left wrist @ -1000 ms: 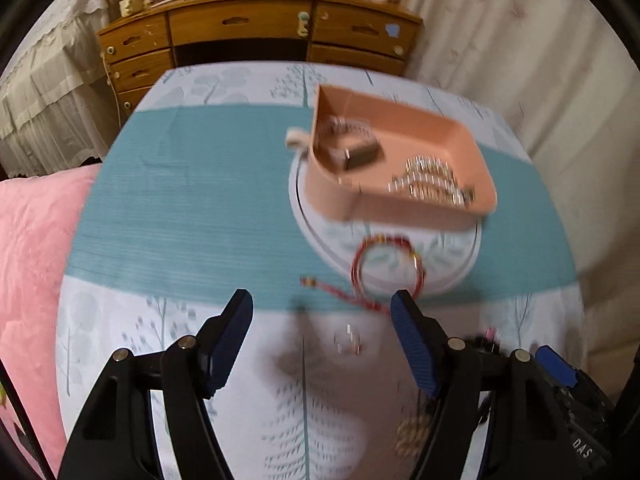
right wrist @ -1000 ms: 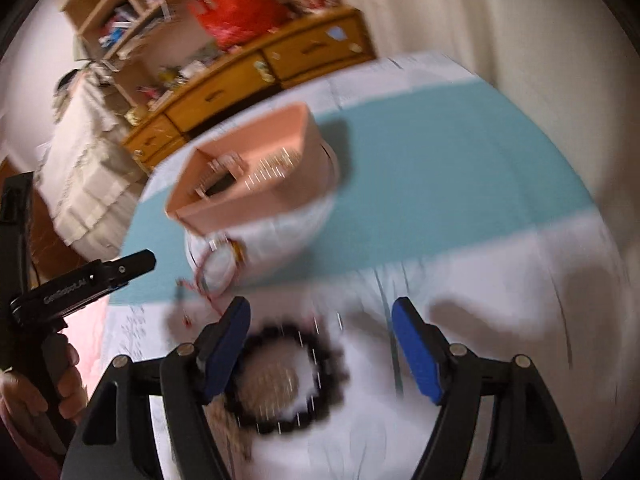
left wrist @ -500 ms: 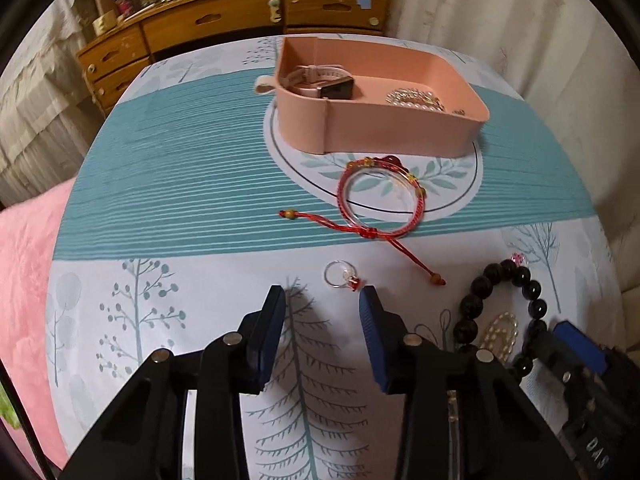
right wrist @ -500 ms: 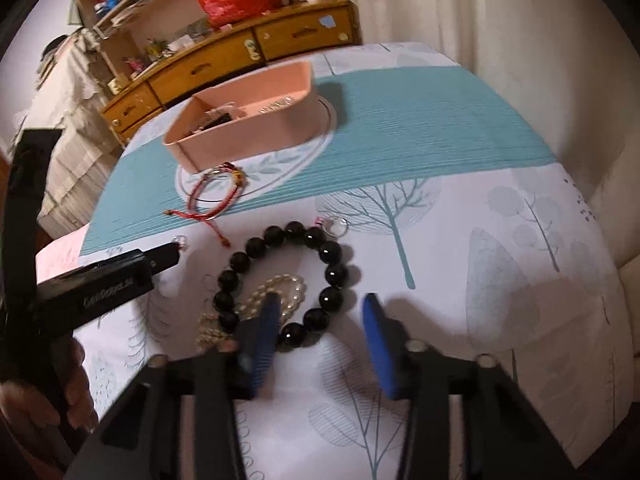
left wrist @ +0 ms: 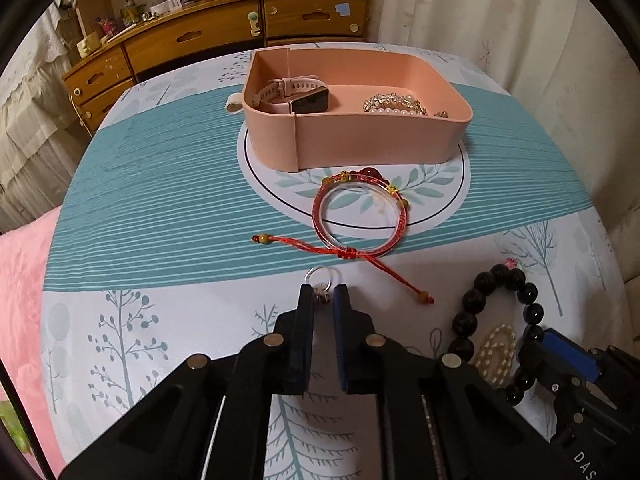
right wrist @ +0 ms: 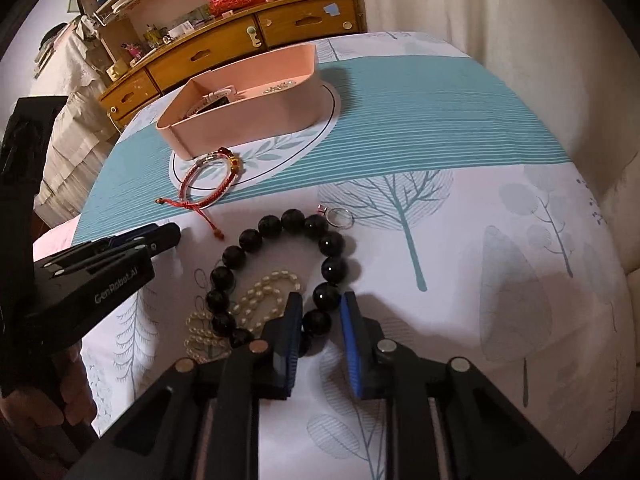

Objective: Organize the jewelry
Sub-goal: 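Carry the ring with the left tool into the tray while the right tool drops the black bracelet there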

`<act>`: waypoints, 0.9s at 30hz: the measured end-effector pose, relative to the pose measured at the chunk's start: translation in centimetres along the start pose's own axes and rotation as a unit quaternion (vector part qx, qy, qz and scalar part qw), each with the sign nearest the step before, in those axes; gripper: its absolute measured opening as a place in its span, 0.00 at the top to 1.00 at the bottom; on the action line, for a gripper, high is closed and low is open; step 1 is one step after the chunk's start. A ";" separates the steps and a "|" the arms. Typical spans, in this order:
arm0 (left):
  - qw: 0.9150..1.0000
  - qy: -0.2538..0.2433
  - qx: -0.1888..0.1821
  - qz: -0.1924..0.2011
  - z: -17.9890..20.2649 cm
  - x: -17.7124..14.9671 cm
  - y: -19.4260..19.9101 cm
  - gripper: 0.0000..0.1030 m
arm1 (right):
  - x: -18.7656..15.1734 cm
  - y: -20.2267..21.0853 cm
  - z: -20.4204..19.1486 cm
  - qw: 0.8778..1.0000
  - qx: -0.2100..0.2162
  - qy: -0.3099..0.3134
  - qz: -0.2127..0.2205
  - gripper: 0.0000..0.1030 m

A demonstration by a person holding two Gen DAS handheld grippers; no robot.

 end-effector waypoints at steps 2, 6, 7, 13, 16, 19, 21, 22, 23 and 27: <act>1.000 0.009 -0.007 -0.003 -0.2 0.1 0.0 0.95 | 0.1 0.2 -0.1 1.000 0.008 0.003 0.006 0.86; 1.000 0.015 -0.010 -0.001 -0.8 0.4 -0.1 0.95 | 0.8 0.9 -0.4 0.999 0.011 0.026 0.025 0.86; 1.000 0.016 -0.009 0.000 -0.9 0.5 -0.1 0.95 | 1.0 1.1 -0.4 0.999 0.013 0.031 0.030 0.86; 0.999 0.033 -0.020 0.010 -1.3 0.9 0.7 0.95 | 3.0 2.9 -0.9 0.996 0.030 0.054 0.071 0.86; 0.999 0.032 -0.025 0.015 -1.2 1.6 1.7 0.95 | 4.5 4.3 -1.5 0.992 0.042 0.070 0.096 0.86; 0.999 0.029 -0.028 0.021 -0.8 2.6 3.1 0.95 | 6.3 5.6 -2.3 0.988 0.050 0.087 0.119 0.86; 0.999 0.032 -0.033 0.023 -0.6 3.6 4.1 0.95 | 7.6 6.5 -2.7 0.985 0.058 0.090 0.136 0.86; 0.999 0.034 -0.036 0.023 -0.6 3.9 4.5 0.95 | 8.2 6.9 -2.8 0.983 0.062 0.092 0.144 0.86; 0.998 0.035 -0.043 0.019 -0.5 4.5 5.0 0.95 | 8.9 7.3 -3.1 0.981 0.063 0.099 0.152 0.86; 0.998 0.038 -0.046 0.016 -0.3 6.5 6.2 0.95 | 11.1 8.7 -3.8 0.972 0.052 0.122 0.191 0.86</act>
Point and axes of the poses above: each gripper's, at about its wrist camera, not at the fingertips, and y roughly against the way its jaws point, z to its right, x to its top, the point moved 4 cm from there along -y, roughly the way its jaws point, and after that the axes turned 8 degrees about y, right-handed, at the moved point
